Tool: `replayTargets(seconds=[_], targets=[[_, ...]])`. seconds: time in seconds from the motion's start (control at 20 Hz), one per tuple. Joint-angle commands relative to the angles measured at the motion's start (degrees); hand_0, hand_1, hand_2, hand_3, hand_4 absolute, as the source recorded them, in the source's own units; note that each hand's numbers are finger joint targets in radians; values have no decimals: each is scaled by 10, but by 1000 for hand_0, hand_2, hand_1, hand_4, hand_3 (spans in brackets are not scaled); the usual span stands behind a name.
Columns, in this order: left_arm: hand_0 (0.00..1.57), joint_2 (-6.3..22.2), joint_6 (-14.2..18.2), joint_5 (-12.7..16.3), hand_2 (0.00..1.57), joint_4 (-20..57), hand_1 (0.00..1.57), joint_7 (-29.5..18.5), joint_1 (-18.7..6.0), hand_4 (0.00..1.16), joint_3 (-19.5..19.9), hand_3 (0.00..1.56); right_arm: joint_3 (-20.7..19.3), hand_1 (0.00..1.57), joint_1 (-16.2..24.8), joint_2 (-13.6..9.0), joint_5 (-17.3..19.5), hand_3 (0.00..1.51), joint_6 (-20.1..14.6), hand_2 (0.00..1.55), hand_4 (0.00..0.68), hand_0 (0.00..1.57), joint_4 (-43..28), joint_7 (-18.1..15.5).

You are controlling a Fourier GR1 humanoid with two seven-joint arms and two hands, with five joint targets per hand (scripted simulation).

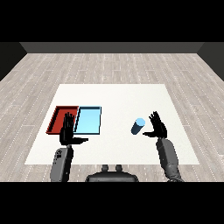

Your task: Pick the blue can and put it in the blue box

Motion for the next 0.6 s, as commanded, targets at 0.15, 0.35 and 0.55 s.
replayTargets(seconds=[0.15,0.35,0.55], targets=[[0,-1,-1,-4,0,-16,0,-24,31,0,0,0,16,0,-7,10,2,0,1,0,0,0,5,3],[0,6,17,-1,0,16,0,10,-37,0,4,0,19,0,-22,24,8,0,-5,0,0,0,44,-24],[0,0,3,-10,0,-28,0,-15,43,0,-13,0,31,0,-24,35,30,0,-15,0,0,0,82,-50]])
